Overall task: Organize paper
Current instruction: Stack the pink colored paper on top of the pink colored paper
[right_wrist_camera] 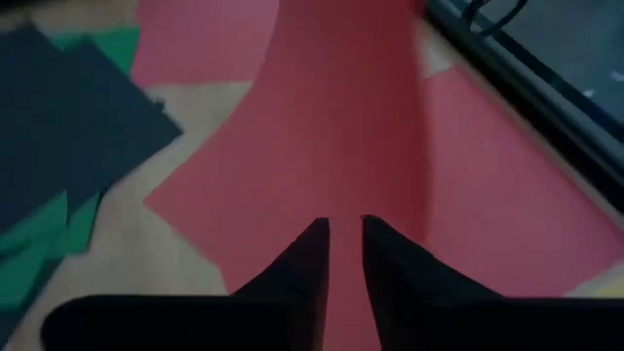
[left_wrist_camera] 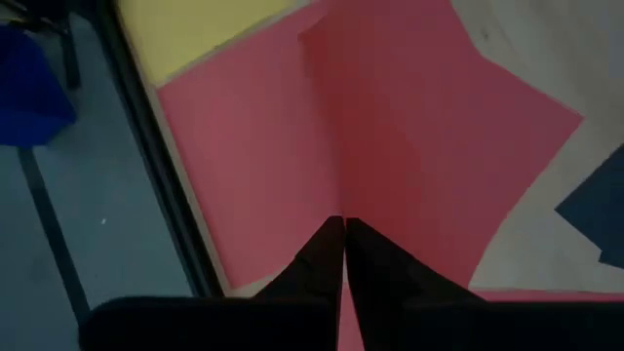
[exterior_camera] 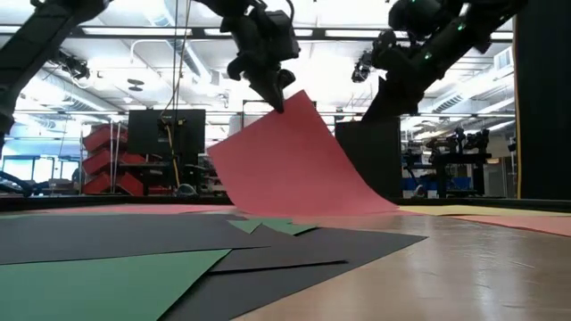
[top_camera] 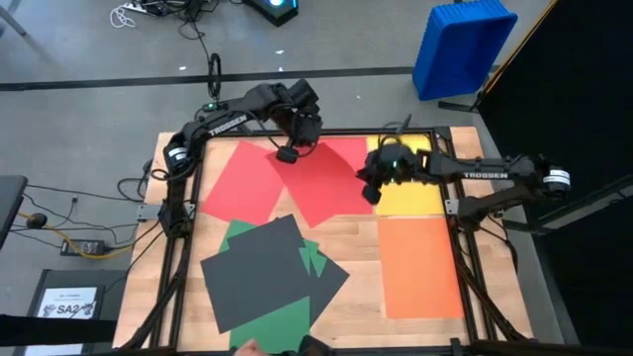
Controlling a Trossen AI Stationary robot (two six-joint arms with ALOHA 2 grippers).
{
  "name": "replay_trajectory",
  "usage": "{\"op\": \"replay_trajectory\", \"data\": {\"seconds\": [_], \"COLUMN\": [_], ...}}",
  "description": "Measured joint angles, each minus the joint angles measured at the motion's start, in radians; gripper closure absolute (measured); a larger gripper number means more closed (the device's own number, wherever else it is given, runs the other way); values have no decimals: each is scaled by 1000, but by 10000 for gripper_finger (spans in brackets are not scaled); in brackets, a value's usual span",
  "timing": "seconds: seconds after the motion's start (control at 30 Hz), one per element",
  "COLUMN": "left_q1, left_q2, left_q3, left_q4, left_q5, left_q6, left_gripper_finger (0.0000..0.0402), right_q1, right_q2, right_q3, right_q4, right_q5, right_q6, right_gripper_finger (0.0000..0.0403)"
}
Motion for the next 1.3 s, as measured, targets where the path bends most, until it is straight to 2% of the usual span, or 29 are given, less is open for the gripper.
{"op": "replay_trajectory", "data": {"seconds": [0.23, 0.4, 0.6, 0.73, 0.8, 0.9, 1.17, 1.3], "left_q1": [0, -6, -15, -21, -22, -22, -30, -29], "left_q2": [6, 6, 6, 6, 6, 6, 6, 6], "left_q3": [37, 37, 37, 37, 37, 37, 37, 37], "left_q4": [0, -6, -2, -3, -8, -17, -27, -4], "left_q5": [23, 25, 25, 25, 25, 25, 25, 23], "left_q6": [19, 13, -12, -30, -32, -36, -38, -82], "left_gripper_finger": [401, 402, 401, 402, 402, 401, 402, 402], "right_q1": [-278, -316, -241, -215, -214, -215, -216, -216], "right_q2": [29, 104, 234, 308, 332, 352, 351, 351], "right_q3": [0, 1, 77, 146, 169, 186, 188, 188], "right_q4": [197, 308, 324, 324, 325, 317, 313, 307], "right_q5": [-373, -536, -554, -518, -510, -484, -486, -481], "right_q6": [-31, -47, -79, -85, -85, -85, -153, -162], "right_gripper_finger": [287, 228, 174, 162, 171, 210, 382, 399]}}
